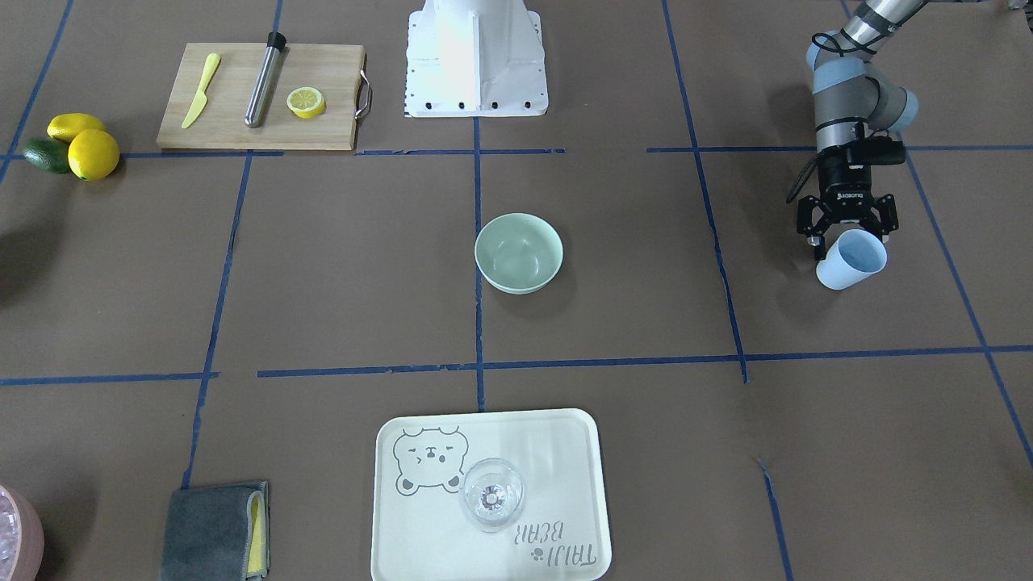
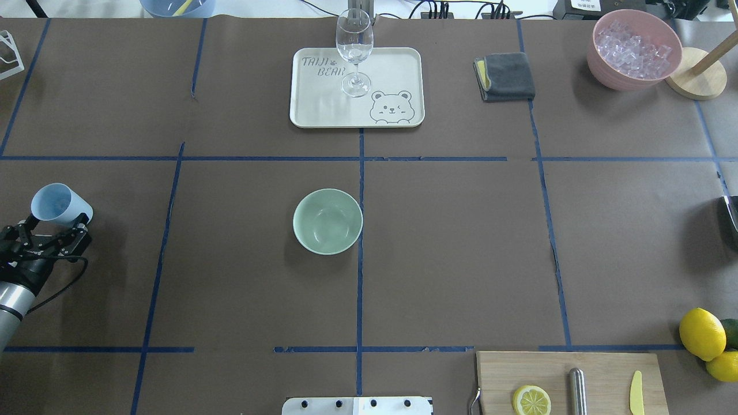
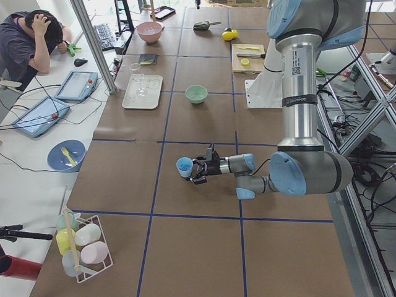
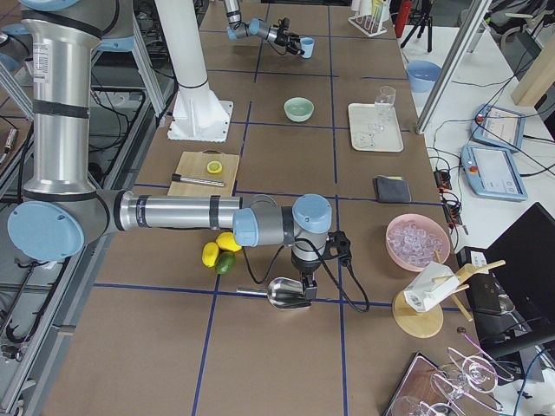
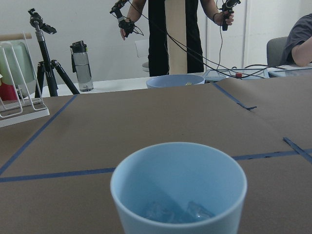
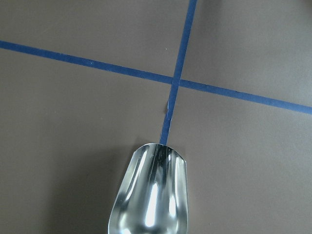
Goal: Pour ice into bowl
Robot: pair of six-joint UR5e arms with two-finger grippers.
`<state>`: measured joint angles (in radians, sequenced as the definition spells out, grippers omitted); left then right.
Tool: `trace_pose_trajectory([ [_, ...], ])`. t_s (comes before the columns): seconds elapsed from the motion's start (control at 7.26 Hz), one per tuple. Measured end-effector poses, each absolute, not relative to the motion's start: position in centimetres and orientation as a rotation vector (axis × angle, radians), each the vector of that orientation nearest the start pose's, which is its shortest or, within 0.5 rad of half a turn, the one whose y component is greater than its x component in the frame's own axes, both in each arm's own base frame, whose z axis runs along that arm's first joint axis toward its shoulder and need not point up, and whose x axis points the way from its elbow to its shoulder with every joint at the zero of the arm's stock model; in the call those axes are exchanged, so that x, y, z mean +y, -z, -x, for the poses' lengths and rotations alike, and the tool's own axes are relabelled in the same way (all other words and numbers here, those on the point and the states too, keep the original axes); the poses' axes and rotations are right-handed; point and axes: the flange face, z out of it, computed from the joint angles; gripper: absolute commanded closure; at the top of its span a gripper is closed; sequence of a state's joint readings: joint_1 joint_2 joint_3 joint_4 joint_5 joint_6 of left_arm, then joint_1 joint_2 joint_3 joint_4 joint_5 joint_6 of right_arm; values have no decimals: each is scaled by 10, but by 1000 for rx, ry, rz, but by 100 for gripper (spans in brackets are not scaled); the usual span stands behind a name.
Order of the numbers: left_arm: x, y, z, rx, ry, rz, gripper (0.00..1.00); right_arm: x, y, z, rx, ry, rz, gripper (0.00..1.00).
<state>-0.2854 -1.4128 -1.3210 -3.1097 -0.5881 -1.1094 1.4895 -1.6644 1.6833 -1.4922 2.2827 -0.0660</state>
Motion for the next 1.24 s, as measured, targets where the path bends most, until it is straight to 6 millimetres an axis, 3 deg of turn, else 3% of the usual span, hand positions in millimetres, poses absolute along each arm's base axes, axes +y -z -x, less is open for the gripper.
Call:
trace_pose_trajectory([
  [0.55, -326, -676, -316, 634, 409, -1169, 0, -463, -642, -31, -713, 176, -91, 0],
  [1.1, -349, -675, -321, 625, 429, -1156, 0, -464, -641, -31, -711, 176, -94, 0],
  [1.24, -353, -673, -326, 628, 434, -1156, 4, -465, -641, -31, -710, 177, -95, 0],
])
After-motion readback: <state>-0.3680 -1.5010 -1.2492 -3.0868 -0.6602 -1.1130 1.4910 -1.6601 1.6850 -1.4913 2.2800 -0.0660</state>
